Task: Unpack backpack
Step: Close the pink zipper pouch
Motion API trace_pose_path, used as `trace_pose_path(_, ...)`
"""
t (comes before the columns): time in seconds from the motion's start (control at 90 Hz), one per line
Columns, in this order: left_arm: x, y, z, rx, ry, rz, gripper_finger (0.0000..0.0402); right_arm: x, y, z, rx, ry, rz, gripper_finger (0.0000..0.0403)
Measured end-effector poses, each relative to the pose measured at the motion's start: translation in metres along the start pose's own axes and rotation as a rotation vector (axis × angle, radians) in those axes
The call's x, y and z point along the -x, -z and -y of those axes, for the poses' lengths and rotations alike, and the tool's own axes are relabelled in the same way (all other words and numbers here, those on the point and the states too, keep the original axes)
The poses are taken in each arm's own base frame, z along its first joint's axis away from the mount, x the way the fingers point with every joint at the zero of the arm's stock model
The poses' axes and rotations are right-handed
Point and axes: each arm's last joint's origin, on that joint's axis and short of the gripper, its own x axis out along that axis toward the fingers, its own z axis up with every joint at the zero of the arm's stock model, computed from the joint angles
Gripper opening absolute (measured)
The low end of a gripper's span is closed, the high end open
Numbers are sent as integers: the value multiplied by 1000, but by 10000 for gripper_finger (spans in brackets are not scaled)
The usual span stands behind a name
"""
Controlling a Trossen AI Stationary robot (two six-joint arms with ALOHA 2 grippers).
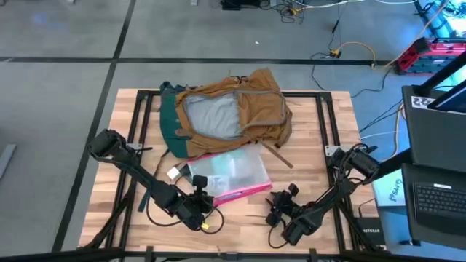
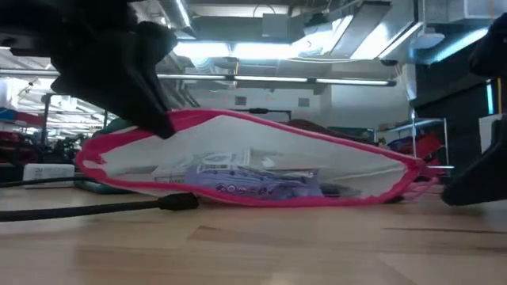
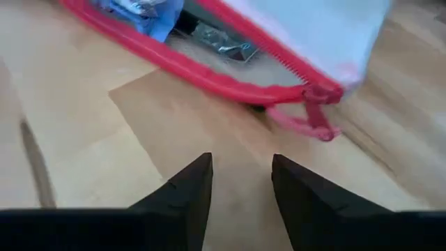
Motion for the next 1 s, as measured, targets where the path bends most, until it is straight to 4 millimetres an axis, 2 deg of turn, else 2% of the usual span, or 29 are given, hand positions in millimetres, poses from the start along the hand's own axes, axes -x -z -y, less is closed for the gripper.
trace_pose_path(0.189,2,2,5,-19,4,3,0,-7,-7,4,2,47,-2,136)
trace_pose_path(0.344,2,3,5,-23,2,-4,0,-9,-15,12,34,138,-97,136)
trace_pose_path(0.656,6,14,6,-7,-42,-69,0,3,-26,4,59,157,-36,136)
trace_pose_path(0.822,7,15,7,-16,-50,-73,0,8,-24,2,79,133,52,136)
trace_pose_path(1.0,7,15,7,-17,-54,-71,0,13,-20,0,84,109,61,136)
